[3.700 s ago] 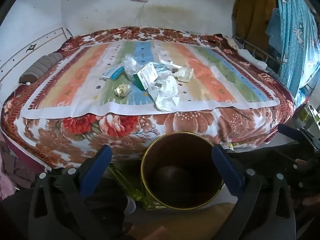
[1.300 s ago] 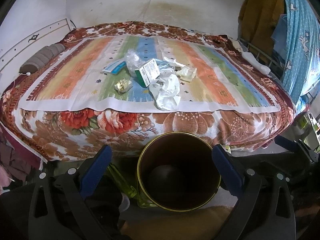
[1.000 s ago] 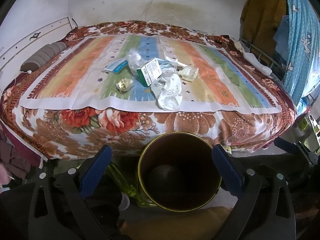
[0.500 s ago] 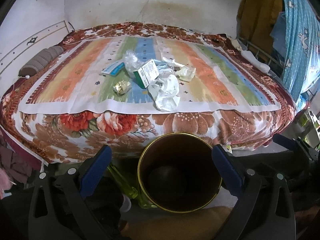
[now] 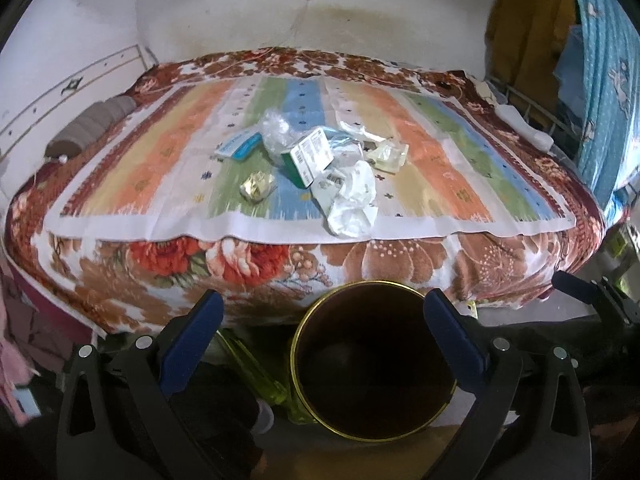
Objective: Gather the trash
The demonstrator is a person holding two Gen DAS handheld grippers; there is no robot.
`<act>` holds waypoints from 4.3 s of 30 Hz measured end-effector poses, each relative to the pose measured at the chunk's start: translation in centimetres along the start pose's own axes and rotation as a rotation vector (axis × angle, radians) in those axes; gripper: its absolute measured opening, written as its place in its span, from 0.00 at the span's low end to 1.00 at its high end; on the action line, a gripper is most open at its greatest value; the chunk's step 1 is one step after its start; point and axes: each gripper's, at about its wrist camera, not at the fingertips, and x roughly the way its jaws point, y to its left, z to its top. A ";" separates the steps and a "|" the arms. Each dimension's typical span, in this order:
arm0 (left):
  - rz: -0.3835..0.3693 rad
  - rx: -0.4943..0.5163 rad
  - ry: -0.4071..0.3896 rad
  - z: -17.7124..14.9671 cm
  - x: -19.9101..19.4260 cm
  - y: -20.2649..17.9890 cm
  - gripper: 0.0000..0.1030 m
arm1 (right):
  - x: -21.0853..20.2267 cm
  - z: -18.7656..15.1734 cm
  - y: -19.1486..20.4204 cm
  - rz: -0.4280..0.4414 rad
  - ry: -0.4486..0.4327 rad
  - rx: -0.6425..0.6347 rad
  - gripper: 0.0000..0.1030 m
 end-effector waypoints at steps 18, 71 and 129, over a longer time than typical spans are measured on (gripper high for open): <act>0.060 -0.041 -0.007 6.2 2.3 2.9 0.94 | 2.8 4.7 -0.7 0.038 0.011 0.015 0.91; 0.035 -0.171 0.321 14.4 22.3 11.4 0.75 | 24.6 14.5 -0.7 -0.014 0.248 -0.014 0.70; -0.334 -0.156 0.059 12.7 4.2 1.6 0.08 | 6.8 12.4 -4.5 0.047 0.031 0.084 0.06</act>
